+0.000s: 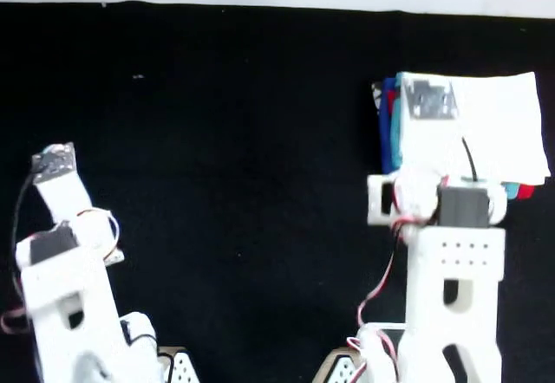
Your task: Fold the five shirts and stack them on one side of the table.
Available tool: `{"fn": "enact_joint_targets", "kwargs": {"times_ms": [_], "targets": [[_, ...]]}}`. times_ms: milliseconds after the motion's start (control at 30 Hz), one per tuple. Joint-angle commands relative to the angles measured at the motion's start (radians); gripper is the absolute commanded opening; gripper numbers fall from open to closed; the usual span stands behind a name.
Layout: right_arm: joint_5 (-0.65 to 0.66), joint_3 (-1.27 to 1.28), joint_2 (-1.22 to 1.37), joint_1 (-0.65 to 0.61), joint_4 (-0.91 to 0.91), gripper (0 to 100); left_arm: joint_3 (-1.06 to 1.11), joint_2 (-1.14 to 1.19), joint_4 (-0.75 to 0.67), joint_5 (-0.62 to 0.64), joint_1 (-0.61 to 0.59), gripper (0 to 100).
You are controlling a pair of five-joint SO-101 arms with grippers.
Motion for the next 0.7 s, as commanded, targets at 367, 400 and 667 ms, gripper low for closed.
{"fn": "enact_joint_targets", "kwargs": {"times_ms": [367, 400, 667], "targets": [[-0.020, 0.814, -0.544, -0.012, -0.409, 0.9, 0.325, -0.817, 0.212, -0.005, -0.028, 1], [-0.020, 0.863, -0.591, -0.012, -0.418, 0.9, 0.328, -0.802, 0.221, -0.005, -0.031, 1], [-0.020, 1.216, -1.063, -0.012, -0.381, 0.9, 0.366, -0.877, 0.227, -0.003, 0.107, 1]]}}
